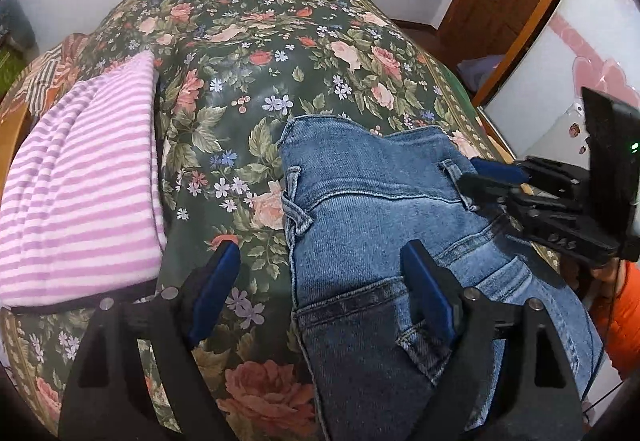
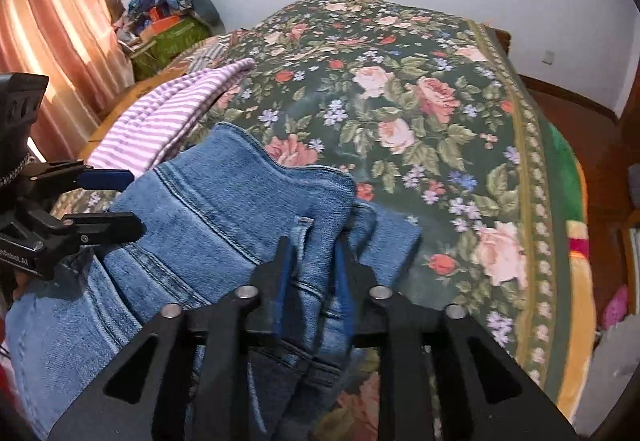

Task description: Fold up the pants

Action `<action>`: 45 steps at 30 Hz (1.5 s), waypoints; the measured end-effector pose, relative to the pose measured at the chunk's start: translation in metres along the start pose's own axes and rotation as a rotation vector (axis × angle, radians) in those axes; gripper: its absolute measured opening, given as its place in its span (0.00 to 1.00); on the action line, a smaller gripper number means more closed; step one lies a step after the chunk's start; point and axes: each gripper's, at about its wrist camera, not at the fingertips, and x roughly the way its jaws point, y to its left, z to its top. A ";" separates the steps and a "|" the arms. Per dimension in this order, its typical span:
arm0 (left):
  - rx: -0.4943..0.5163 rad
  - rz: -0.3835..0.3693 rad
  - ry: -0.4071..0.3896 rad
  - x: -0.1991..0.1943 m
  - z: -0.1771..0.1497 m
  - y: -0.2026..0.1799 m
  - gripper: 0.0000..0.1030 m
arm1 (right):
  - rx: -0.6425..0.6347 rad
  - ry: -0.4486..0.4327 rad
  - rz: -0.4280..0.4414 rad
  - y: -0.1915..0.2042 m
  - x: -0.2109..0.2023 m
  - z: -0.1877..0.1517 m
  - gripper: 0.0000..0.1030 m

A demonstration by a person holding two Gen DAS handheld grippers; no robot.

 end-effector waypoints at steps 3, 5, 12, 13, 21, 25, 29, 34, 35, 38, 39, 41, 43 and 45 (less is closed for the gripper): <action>0.003 0.005 -0.005 0.001 -0.002 -0.001 0.85 | 0.027 0.004 -0.010 -0.003 -0.016 0.002 0.31; 0.001 0.004 -0.007 0.002 -0.002 0.000 0.86 | 0.029 0.010 -0.002 -0.003 -0.022 -0.001 0.36; -0.012 0.000 0.006 0.000 -0.001 0.003 0.86 | 0.028 0.080 0.009 -0.005 -0.003 -0.018 0.45; -0.008 0.005 0.003 -0.003 0.000 0.003 0.86 | 0.041 0.082 0.009 -0.006 -0.006 -0.018 0.45; 0.067 0.020 -0.044 -0.056 -0.007 -0.006 0.86 | 0.048 0.059 -0.009 0.004 -0.062 -0.020 0.59; 0.066 -0.013 0.000 -0.068 -0.022 -0.012 0.86 | 0.038 0.029 0.002 0.016 -0.086 -0.027 0.68; 0.040 -0.052 0.079 -0.059 -0.038 -0.011 0.86 | 0.074 0.040 0.033 0.024 -0.093 -0.040 0.72; -0.031 -0.119 0.134 -0.041 -0.049 -0.002 0.88 | 0.144 0.110 0.081 0.020 -0.071 -0.057 0.72; -0.042 -0.138 0.139 -0.039 -0.049 -0.001 0.88 | 0.165 0.124 0.097 0.018 -0.065 -0.060 0.72; -0.057 -0.184 0.160 -0.027 -0.048 0.001 0.94 | 0.208 0.137 0.140 0.011 -0.057 -0.064 0.76; -0.065 -0.201 0.175 -0.020 -0.047 0.002 0.96 | 0.219 0.141 0.151 0.009 -0.054 -0.064 0.77; -0.084 -0.231 0.203 -0.010 -0.044 0.004 0.99 | 0.226 0.155 0.171 0.006 -0.048 -0.063 0.77; -0.086 -0.252 0.214 -0.003 -0.041 0.005 1.00 | 0.220 0.170 0.185 0.006 -0.039 -0.063 0.80; -0.052 -0.250 0.214 0.000 -0.038 0.001 1.00 | 0.220 0.179 0.202 0.004 -0.034 -0.064 0.82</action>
